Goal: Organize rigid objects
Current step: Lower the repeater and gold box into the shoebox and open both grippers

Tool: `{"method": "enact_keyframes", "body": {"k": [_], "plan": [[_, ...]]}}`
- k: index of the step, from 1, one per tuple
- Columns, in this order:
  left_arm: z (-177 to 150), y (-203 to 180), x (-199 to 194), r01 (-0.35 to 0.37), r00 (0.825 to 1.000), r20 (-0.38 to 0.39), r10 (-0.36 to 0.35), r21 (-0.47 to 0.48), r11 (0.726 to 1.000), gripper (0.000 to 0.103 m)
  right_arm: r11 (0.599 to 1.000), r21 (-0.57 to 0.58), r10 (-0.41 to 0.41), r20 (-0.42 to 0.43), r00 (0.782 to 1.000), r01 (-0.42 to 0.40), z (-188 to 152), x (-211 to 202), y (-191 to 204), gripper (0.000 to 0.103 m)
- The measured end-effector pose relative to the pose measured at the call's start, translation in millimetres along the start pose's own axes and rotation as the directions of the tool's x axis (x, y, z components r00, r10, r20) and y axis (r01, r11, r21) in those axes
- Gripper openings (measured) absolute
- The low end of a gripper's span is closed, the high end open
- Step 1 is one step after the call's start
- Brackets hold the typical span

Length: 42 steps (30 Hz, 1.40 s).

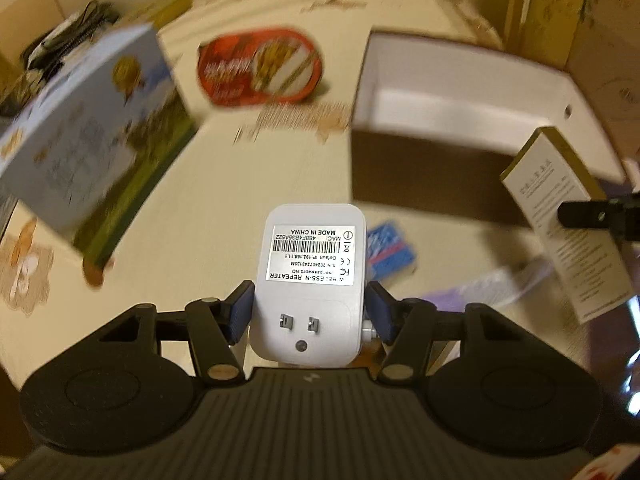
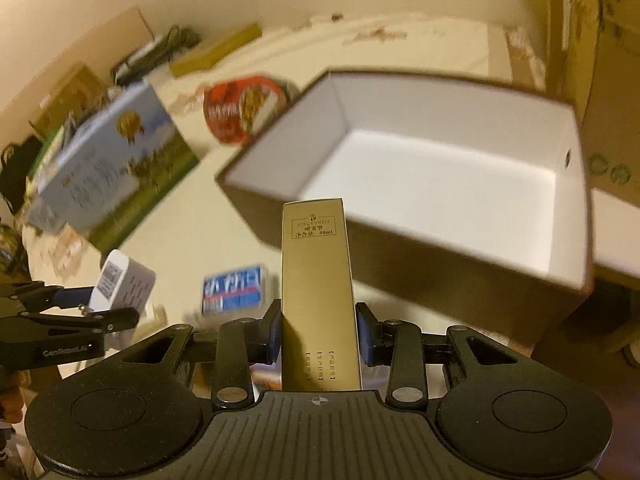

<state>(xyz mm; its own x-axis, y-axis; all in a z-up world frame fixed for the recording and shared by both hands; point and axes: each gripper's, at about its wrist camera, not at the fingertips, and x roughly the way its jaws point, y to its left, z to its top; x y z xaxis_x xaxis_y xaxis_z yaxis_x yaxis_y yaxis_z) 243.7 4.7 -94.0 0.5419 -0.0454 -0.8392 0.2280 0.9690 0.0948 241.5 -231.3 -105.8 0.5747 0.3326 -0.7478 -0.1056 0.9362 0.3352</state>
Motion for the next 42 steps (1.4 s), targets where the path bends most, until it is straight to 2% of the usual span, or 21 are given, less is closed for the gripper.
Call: {"method": "enact_keyframes", "body": {"k": [5, 10, 16, 24, 31, 33, 38, 42], "plan": [[55, -23, -7, 0.058, 0.996, 0.070, -0.059, 0.015, 0.998, 0.056, 0.996, 0.081, 0.045, 0.037, 0.998, -0.048, 31, -15, -15, 0.033], [104, -48, -9, 0.108, 0.985, 0.130, -0.112, 0.040, 0.993, 0.056, 0.991, 0.120, 0.053, 0.103, 0.993, -0.066, 59, -32, -31, 0.033], [150, -77, 5, 0.168, 0.974, 0.149, -0.172, 0.039, 0.985, 0.056, 0.985, 0.170, -0.027, 0.166, 0.986, -0.001, 83, -31, -58, 0.033], [191, -118, 53, 0.187, 0.976, 0.103, -0.193, 0.061, 0.980, 0.056, 0.967, 0.240, -0.132, 0.187, 0.974, 0.085, 101, -5, -92, 0.033], [199, -132, 101, 0.187, 0.981, 0.042, -0.188, 0.040, 0.982, 0.056, 0.951, 0.258, -0.219, 0.167, 0.961, 0.172, 102, 26, -104, 0.033], [195, -134, 111, 0.197, 0.980, 0.029, -0.198, 0.042, 0.980, 0.052, 0.948, 0.260, -0.231, 0.153, 0.961, 0.186, 100, 34, -105, 0.033], [185, -137, 124, 0.206, 0.978, 0.005, -0.207, 0.050, 0.977, 0.052, 0.932, 0.300, -0.248, 0.124, 0.961, 0.203, 92, 46, -108, 0.033], [174, -127, 120, 0.198, 0.980, -0.012, -0.197, 0.045, 0.979, 0.052, 0.936, 0.306, -0.215, 0.100, 0.971, 0.176, 87, 47, -109, 0.034]]}}
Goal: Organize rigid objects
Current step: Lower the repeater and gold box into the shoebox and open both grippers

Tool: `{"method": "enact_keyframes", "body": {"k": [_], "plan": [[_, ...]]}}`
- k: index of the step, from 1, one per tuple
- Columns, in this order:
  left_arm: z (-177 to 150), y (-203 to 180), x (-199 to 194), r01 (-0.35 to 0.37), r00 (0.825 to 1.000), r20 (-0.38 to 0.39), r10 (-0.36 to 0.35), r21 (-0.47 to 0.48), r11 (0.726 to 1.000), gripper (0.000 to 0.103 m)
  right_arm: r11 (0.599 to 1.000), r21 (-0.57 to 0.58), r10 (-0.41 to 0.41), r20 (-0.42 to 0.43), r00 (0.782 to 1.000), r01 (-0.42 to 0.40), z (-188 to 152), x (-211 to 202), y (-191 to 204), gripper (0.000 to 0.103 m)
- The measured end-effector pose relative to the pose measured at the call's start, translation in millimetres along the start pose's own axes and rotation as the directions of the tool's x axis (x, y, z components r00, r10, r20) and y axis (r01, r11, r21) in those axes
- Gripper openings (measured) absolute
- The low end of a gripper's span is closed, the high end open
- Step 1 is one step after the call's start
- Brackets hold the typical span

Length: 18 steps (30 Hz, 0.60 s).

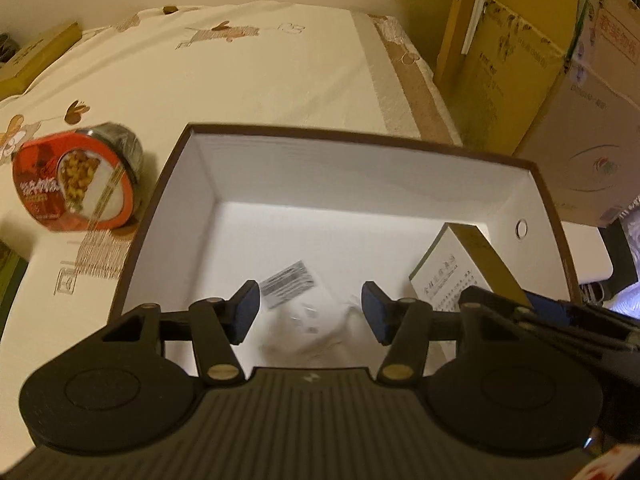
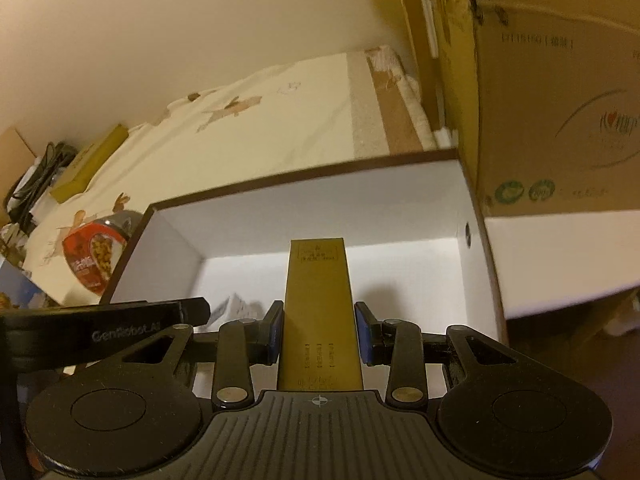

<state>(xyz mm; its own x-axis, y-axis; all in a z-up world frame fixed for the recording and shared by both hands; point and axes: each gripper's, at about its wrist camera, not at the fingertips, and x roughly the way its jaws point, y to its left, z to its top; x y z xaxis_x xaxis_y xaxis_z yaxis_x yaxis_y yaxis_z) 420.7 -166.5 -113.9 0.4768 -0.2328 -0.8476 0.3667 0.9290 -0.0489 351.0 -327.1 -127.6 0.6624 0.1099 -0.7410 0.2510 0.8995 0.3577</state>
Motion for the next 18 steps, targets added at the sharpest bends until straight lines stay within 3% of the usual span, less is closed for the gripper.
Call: {"method": "enact_keyframes", "body": {"k": [2, 4, 6, 18], "plan": [[-8, 6, -7, -0.013, 1.000, -0.007, 0.013, -0.008, 1.000, 0.052, 1.000, -0.018, 0.007, -0.016, 1.000, -0.007, -4, -5, 0, 0.040], [-17, 12, -15, -0.020, 1.000, -0.014, 0.019, -0.023, 1.000, 0.052, 0.999, -0.053, -0.005, -0.011, 1.000, 0.005, -10, -12, 2, 0.058], [-25, 18, -23, -0.023, 0.999, -0.023, 0.022, -0.037, 0.999, 0.052, 0.996, -0.093, -0.010, -0.001, 1.000, 0.009, -16, -18, 7, 0.067], [-66, 20, -76, -0.046, 0.999, 0.003, 0.046, -0.049, 0.998, 0.052, 0.987, -0.159, 0.014, -0.007, 1.000, -0.015, -39, -57, 14, 0.070]]}}
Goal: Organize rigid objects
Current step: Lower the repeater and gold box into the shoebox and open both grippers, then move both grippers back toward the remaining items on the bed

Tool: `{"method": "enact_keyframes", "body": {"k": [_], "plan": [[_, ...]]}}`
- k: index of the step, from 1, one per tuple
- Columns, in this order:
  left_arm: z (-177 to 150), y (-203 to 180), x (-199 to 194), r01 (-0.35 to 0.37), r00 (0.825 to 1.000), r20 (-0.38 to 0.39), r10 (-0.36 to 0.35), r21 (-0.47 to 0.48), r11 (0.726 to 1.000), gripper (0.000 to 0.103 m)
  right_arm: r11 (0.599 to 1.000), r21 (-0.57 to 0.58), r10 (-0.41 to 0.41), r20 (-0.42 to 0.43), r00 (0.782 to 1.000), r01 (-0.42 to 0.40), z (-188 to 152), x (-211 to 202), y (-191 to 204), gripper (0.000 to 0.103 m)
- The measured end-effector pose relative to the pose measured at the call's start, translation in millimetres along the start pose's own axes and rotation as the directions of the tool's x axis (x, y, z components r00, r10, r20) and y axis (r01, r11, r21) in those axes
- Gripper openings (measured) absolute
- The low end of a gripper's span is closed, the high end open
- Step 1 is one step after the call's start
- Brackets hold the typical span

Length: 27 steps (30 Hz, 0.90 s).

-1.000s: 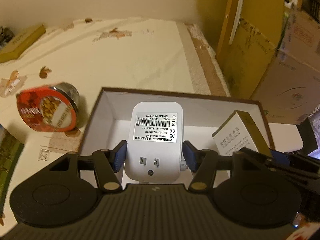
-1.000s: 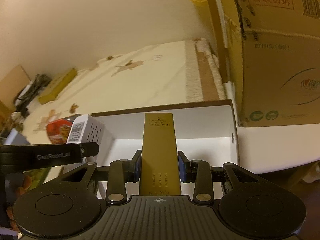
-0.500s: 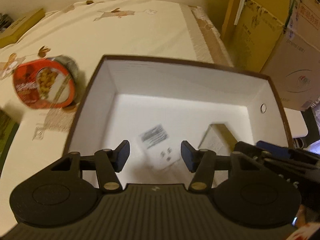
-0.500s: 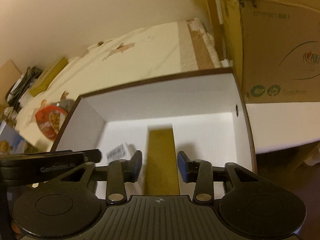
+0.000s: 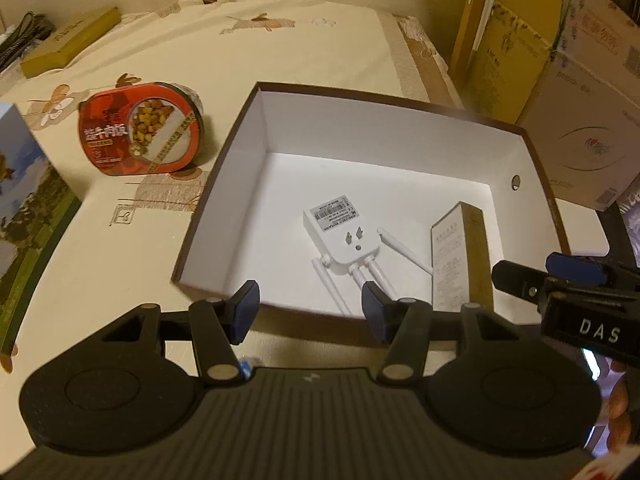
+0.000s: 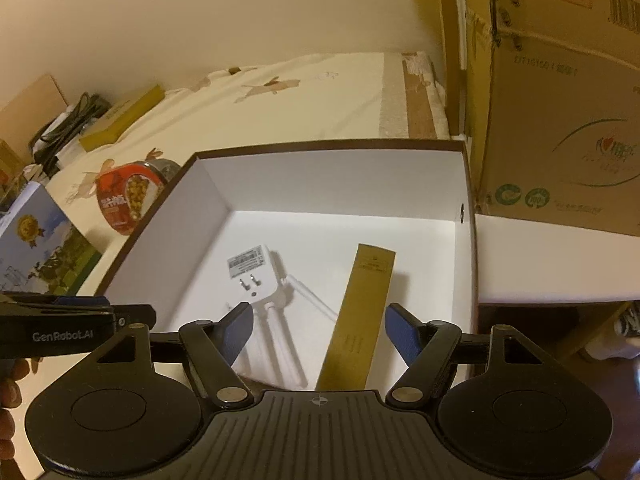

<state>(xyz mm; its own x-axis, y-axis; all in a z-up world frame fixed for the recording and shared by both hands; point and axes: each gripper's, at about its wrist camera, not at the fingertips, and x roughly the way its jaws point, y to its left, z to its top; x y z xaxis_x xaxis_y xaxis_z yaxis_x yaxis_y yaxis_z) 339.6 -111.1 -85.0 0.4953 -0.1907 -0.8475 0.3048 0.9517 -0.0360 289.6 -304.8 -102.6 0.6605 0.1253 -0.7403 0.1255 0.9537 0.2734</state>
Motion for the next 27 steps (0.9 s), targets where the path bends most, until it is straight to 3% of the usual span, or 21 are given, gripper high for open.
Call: {"method": "enact_keyframes", "body": {"k": [10, 22, 27], "plan": [[-46, 16, -49, -0.026, 0.998, 0.046, 0.030, -0.075, 0.997, 0.052, 0.998, -0.045, 0.048, 0.023, 0.999, -0.046, -17, -39, 10, 0.070], [-112, 42, -86, -0.086, 0.996, 0.019, 0.090, -0.153, 0.984, 0.052, 0.985, -0.104, 0.130, -0.058, 0.990, -0.135, -56, -57, 27, 0.070], [-132, 41, -91, -0.097, 0.995, 0.004, 0.099, -0.143, 0.985, 0.052, 0.980, -0.119, 0.149, -0.089, 0.985, -0.159, -66, -61, 35, 0.070]]}}
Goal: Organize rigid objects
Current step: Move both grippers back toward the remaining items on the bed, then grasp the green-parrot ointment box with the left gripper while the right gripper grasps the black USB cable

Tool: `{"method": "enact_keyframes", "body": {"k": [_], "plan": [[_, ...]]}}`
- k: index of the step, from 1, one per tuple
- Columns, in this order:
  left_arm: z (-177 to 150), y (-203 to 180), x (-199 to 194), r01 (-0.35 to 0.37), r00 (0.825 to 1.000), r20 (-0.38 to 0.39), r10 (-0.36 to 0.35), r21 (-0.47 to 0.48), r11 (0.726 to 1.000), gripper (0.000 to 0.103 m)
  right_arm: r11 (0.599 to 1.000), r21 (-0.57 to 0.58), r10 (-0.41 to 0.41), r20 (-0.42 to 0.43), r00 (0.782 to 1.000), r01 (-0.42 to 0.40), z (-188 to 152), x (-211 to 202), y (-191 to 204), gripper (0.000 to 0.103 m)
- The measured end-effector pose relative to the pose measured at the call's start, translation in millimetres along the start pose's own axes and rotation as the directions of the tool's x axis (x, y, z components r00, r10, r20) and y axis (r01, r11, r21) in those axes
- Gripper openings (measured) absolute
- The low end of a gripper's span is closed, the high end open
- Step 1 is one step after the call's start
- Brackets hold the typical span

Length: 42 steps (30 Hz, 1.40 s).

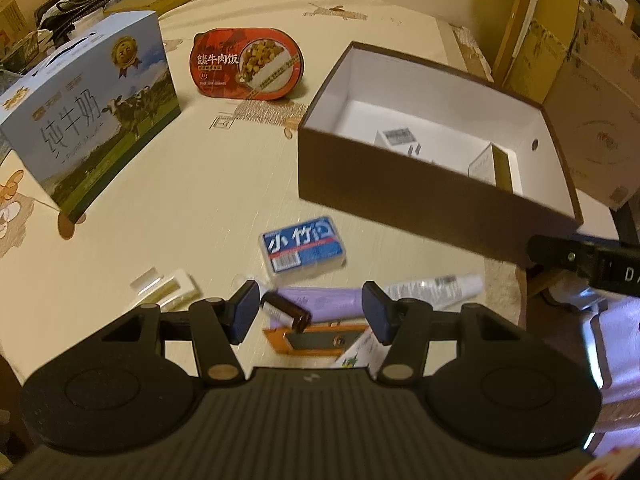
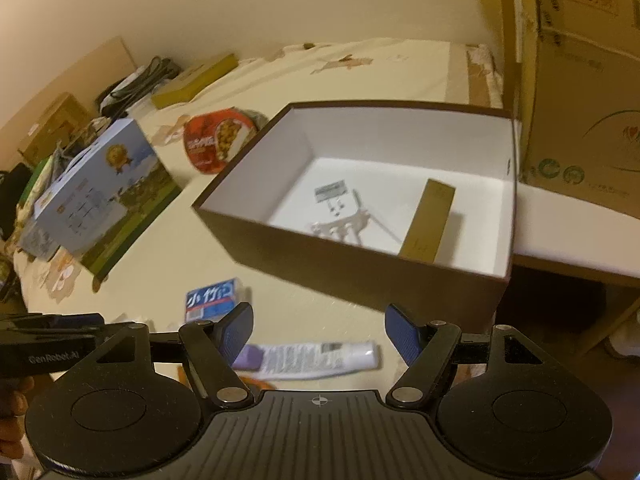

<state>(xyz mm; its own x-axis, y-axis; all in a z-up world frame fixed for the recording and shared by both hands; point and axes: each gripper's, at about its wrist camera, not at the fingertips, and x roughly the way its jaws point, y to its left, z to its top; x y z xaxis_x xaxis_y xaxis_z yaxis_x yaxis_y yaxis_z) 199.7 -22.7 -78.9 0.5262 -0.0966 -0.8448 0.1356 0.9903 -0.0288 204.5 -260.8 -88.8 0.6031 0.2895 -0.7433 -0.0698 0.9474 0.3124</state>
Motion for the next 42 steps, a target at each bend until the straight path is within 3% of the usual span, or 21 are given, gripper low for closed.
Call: {"method": "enact_keyframes", "body": {"k": [5, 11, 25, 42], "plan": [[-18, -3, -4, 0.010, 1.000, -0.007, -0.010, 0.019, 1.000, 0.052, 0.998, -0.069, 0.007, -0.023, 1.000, -0.009, -15, -1, 9, 0.070], [-43, -9, 2, -0.009, 0.999, -0.033, 0.012, 0.076, 0.997, 0.052, 0.988, -0.148, 0.019, -0.109, 0.994, -0.036, -40, 8, 19, 0.070], [-78, -10, 20, 0.011, 0.993, -0.117, 0.002, 0.106, 0.994, 0.052, 0.972, -0.211, 0.057, -0.230, 0.971, -0.107, -73, 26, 31, 0.070], [-91, -24, 59, 0.011, 0.991, -0.129, 0.024, 0.261, 0.965, 0.053, 0.935, -0.318, 0.060, -0.299, 0.952, -0.159, -93, 65, 37, 0.068]]}}
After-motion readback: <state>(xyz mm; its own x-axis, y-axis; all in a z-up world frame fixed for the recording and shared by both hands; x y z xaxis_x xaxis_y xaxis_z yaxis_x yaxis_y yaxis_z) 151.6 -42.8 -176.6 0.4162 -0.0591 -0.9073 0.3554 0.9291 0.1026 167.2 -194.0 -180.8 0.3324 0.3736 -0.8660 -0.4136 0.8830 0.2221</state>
